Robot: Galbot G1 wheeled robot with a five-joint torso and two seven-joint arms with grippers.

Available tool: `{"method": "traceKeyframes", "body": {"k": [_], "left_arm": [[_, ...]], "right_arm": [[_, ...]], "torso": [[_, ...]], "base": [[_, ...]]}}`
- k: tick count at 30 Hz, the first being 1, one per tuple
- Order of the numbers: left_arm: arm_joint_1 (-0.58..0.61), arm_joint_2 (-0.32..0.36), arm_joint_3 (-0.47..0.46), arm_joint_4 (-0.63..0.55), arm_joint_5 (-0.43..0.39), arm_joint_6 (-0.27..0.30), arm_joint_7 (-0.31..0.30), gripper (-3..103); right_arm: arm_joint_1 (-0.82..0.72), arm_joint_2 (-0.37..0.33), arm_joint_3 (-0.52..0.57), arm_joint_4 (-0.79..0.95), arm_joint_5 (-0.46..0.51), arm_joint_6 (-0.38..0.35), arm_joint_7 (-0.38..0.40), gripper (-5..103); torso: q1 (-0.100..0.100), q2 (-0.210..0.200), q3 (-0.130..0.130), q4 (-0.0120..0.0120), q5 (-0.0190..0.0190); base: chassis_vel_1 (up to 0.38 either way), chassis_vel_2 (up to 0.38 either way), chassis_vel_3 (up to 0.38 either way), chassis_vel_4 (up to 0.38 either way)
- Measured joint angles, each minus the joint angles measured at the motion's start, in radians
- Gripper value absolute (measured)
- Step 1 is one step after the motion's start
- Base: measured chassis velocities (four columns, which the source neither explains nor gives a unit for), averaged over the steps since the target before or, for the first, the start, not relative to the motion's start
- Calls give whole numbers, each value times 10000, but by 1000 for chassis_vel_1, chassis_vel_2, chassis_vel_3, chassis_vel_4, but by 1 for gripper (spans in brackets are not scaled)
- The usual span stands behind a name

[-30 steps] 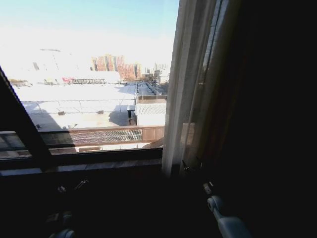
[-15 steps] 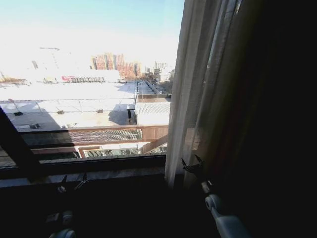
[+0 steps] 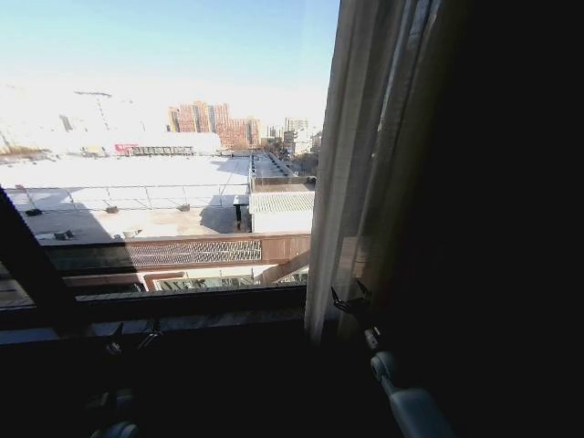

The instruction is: Open the curtains by pulling them apart, changing their state from closed to fully open.

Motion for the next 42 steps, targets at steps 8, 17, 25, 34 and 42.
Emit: {"method": "traceKeyframes", "body": {"k": [8,17,25,34,42], "left_arm": [[1,0,2,0,0,0,1,100],[0,0,2,0,0,0,1,100],[0,0,2,0,0,0,1,100],[0,0,2,0,0,0,1,100],[0,0,2,0,0,0,1,100]], "right_arm": [[738,170,-545,-772,17,-69,284,100],[1720,535,-1230,-1653,50,-70,428,100],[2224,830,-1430,-2149,-125,5,543,98],[2326,725,-1390,-2255,-169,62,540,65],[2263,708,-1337,-2200,4,122,422,33]], "torso": [[-8,3,-5,0,-2],[-7,3,-3,0,-2],[-7,3,-4,2,-2],[-7,3,-4,-1,-2],[-7,3,-4,0,-1]], "base": [[0,0,0,0],[0,0,0,0],[0,0,0,0],[0,0,0,0],[0,0,0,0]]}}
